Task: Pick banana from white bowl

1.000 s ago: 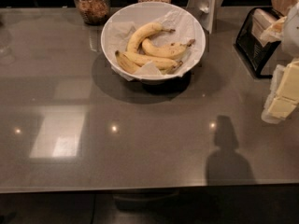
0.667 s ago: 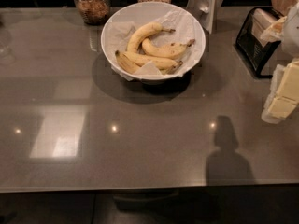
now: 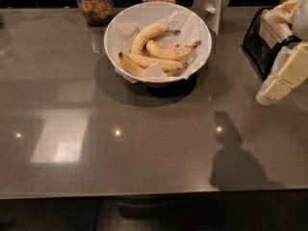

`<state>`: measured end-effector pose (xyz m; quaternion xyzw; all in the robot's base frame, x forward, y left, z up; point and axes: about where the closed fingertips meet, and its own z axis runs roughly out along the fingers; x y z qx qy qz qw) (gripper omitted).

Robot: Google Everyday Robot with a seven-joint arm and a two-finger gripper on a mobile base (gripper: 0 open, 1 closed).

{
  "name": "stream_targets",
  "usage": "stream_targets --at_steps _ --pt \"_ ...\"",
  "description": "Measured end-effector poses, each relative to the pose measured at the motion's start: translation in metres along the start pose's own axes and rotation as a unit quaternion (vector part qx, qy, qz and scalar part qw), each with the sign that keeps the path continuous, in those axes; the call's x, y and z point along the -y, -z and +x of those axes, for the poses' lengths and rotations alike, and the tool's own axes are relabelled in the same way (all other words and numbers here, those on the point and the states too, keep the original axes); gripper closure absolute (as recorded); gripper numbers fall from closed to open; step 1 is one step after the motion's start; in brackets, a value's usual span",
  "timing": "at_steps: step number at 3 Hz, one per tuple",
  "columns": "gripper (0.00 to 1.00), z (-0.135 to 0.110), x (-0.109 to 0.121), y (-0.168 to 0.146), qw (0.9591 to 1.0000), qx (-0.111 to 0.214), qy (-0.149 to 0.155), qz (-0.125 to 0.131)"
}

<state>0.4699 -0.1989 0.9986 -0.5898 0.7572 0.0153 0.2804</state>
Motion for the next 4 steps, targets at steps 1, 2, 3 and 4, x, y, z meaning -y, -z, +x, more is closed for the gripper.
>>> stream_targets --at_steps 1,2,3,4 --pt "0.0 -0.024 0.027 -0.006 0.9958 0.09 0.008 0.018" --pt "0.0 -0.051 0.056 -0.033 0.9821 0.188 0.006 0.005" --pt "0.0 -0.051 0.056 -0.033 0.9821 0.188 0.006 0.005" --pt "0.0 -0.057 0.067 -0.047 0.983 0.175 0.049 0.024"
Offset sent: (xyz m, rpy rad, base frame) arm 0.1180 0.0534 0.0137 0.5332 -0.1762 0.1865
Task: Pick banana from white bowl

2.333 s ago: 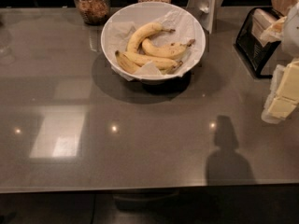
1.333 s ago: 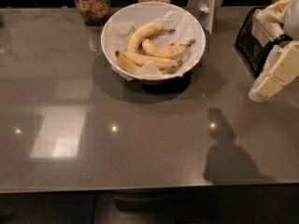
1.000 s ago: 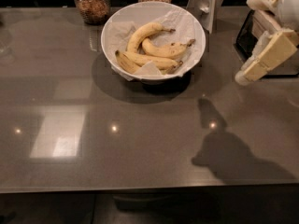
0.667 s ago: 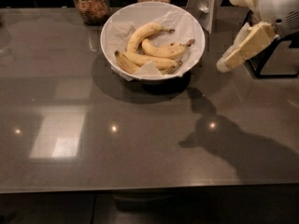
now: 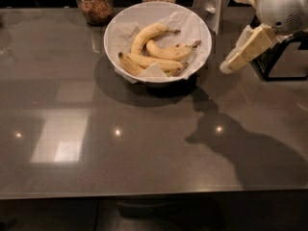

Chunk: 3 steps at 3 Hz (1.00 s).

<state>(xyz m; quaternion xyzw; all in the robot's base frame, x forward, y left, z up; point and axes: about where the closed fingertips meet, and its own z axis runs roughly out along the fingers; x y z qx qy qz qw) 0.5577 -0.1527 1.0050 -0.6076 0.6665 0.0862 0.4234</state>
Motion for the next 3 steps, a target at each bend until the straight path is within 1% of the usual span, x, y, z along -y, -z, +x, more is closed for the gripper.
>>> stream_targets --at_steps 1,2,3 --pt "0.0 0.002 0.022 -0.029 0.9989 0.003 0.047 0.008" --pt "0.1 0.001 0.043 -0.061 0.9961 0.02 0.085 0.007" --pt "0.29 0.0 0.055 -0.087 0.9925 0.032 0.118 -0.006"
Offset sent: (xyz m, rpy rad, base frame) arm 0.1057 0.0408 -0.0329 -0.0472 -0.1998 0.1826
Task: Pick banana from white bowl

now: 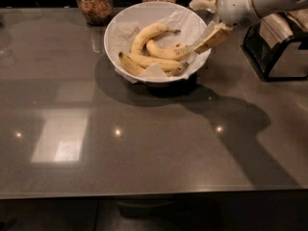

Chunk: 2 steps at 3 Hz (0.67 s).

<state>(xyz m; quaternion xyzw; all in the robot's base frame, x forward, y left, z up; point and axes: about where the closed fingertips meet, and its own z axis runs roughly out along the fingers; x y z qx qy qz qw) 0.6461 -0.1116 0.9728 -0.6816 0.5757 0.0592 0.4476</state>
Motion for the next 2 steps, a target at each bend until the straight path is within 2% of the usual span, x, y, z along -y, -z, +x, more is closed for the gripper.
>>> stream_targets --at_steps 1,2 --pt "0.51 0.007 0.003 -0.02 0.9995 0.002 0.02 -0.023" --pt "0.53 0.017 -0.006 -0.039 0.9979 -0.002 0.027 -0.059"
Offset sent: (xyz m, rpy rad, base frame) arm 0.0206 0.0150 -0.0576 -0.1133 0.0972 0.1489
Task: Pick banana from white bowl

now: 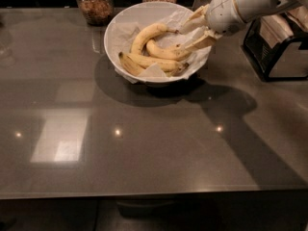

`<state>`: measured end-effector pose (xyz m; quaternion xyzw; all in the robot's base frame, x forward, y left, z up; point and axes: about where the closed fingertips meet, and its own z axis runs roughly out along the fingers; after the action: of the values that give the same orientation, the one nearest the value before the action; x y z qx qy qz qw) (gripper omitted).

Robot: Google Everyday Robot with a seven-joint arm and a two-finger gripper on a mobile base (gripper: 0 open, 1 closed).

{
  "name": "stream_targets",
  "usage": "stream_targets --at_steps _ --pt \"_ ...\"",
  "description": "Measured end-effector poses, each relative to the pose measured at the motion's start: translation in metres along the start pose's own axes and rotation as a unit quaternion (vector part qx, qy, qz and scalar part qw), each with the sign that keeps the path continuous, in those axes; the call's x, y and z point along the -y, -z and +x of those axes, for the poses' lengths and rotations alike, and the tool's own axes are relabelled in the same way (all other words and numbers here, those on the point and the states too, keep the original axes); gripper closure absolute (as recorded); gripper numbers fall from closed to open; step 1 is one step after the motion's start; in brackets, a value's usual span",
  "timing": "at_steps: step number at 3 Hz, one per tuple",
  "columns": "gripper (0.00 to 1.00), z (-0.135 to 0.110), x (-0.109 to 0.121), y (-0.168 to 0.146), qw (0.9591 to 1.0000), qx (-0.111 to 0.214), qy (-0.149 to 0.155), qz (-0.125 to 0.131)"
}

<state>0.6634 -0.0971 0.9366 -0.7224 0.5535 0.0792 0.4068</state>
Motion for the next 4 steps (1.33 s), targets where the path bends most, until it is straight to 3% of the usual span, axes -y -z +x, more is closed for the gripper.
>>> stream_targets --at_steps 1,2,4 --pt "0.52 0.01 -0.013 -0.016 0.9994 -0.005 -0.003 -0.033" --pt "0.5 0.034 -0.005 -0.04 0.9976 -0.016 -0.004 -0.068" --pt "0.51 0.034 -0.009 -0.053 0.9963 -0.013 -0.005 -0.085"
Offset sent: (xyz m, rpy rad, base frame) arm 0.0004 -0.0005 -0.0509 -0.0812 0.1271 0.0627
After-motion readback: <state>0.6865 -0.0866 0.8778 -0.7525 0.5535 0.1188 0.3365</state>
